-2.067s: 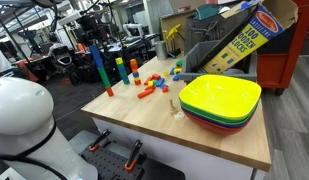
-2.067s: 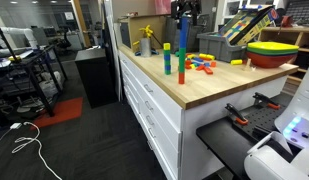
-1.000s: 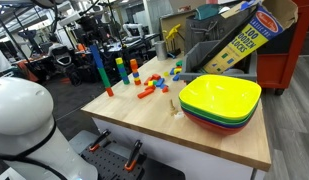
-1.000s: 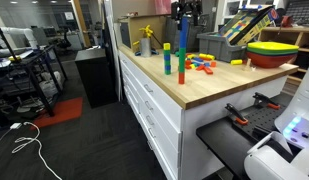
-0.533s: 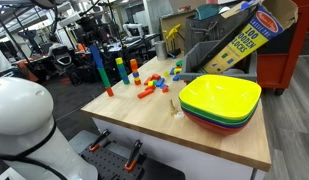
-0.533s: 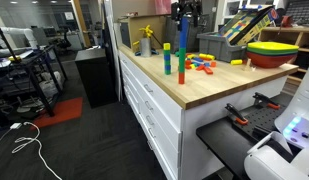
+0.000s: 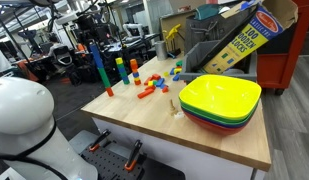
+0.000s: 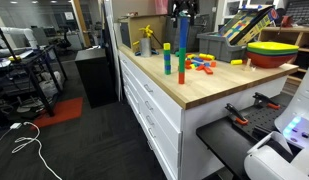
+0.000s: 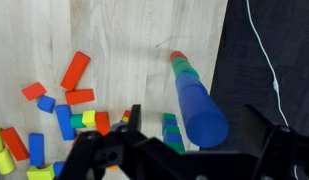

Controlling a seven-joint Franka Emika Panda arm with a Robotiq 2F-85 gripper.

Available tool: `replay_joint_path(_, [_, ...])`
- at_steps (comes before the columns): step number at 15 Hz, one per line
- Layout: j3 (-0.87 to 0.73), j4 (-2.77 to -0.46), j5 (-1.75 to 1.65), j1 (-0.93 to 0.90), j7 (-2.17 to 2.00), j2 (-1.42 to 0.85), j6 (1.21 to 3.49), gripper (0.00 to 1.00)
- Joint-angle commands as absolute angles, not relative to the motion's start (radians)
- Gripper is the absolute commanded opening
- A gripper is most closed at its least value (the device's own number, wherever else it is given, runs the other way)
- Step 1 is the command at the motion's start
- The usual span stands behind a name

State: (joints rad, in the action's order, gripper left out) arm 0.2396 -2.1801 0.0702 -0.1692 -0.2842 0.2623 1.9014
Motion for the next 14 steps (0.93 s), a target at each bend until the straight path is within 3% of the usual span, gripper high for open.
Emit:
replay_joint_path(1, [0.231,-2.165,0.101,-0.173,-0.288,0.281,1.922,1.0])
replay_joint_path(14, [0.18,-2.03,0.086,-0.105,-0.354,0.213,2.085,1.0])
